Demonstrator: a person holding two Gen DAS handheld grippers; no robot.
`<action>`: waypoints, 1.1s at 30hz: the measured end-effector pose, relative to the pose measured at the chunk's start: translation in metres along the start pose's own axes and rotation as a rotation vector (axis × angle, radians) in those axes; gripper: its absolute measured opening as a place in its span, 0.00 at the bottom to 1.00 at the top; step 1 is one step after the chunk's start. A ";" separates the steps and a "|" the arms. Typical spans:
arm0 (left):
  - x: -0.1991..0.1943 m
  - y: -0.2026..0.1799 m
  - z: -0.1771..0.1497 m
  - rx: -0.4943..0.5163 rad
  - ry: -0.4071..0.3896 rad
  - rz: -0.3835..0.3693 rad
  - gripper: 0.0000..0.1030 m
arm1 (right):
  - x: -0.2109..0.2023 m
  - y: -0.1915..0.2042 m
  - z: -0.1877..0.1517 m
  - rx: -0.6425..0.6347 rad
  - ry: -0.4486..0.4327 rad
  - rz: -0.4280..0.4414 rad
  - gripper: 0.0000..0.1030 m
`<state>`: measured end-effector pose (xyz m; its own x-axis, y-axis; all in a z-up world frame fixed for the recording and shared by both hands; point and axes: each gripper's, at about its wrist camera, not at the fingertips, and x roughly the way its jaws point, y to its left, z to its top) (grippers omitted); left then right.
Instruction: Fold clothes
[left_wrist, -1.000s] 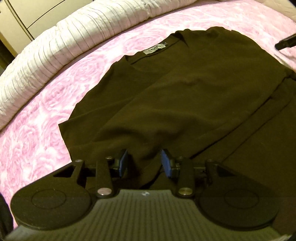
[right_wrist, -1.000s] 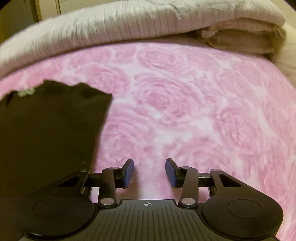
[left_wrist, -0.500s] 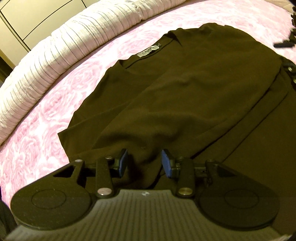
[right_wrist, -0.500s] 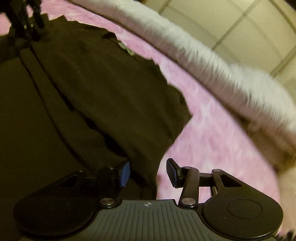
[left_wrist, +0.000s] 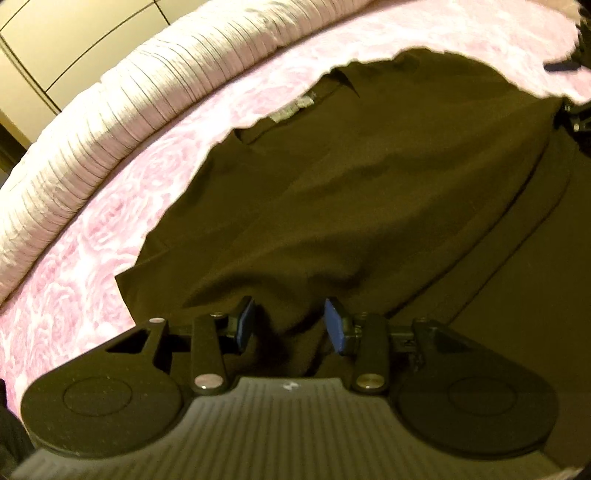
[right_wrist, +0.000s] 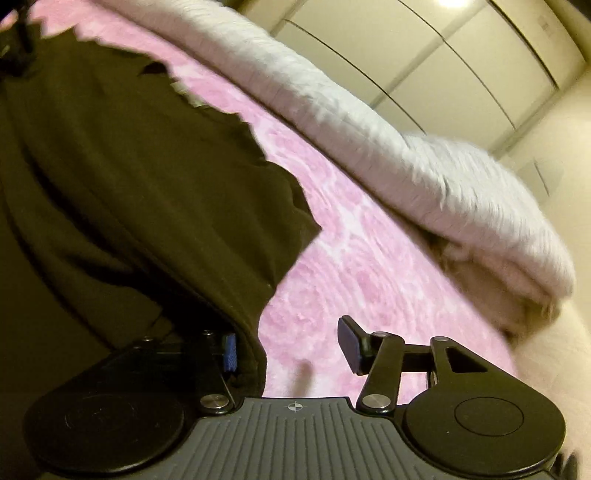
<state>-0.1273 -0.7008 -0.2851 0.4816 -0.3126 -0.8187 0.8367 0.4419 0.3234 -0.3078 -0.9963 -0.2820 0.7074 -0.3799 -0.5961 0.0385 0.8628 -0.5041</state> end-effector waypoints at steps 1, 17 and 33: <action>0.000 0.001 0.000 -0.001 0.002 -0.002 0.36 | 0.002 -0.007 -0.001 0.071 0.017 0.016 0.58; -0.022 0.060 -0.026 -0.181 -0.009 0.020 0.36 | -0.082 -0.011 0.007 0.210 0.092 0.055 0.59; 0.005 0.102 -0.047 -0.268 0.124 -0.050 0.41 | 0.014 0.009 0.060 0.239 0.107 0.257 0.60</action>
<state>-0.0520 -0.6181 -0.2783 0.3920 -0.2422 -0.8875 0.7521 0.6400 0.1575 -0.2551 -0.9741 -0.2571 0.6383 -0.1619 -0.7526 0.0414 0.9834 -0.1765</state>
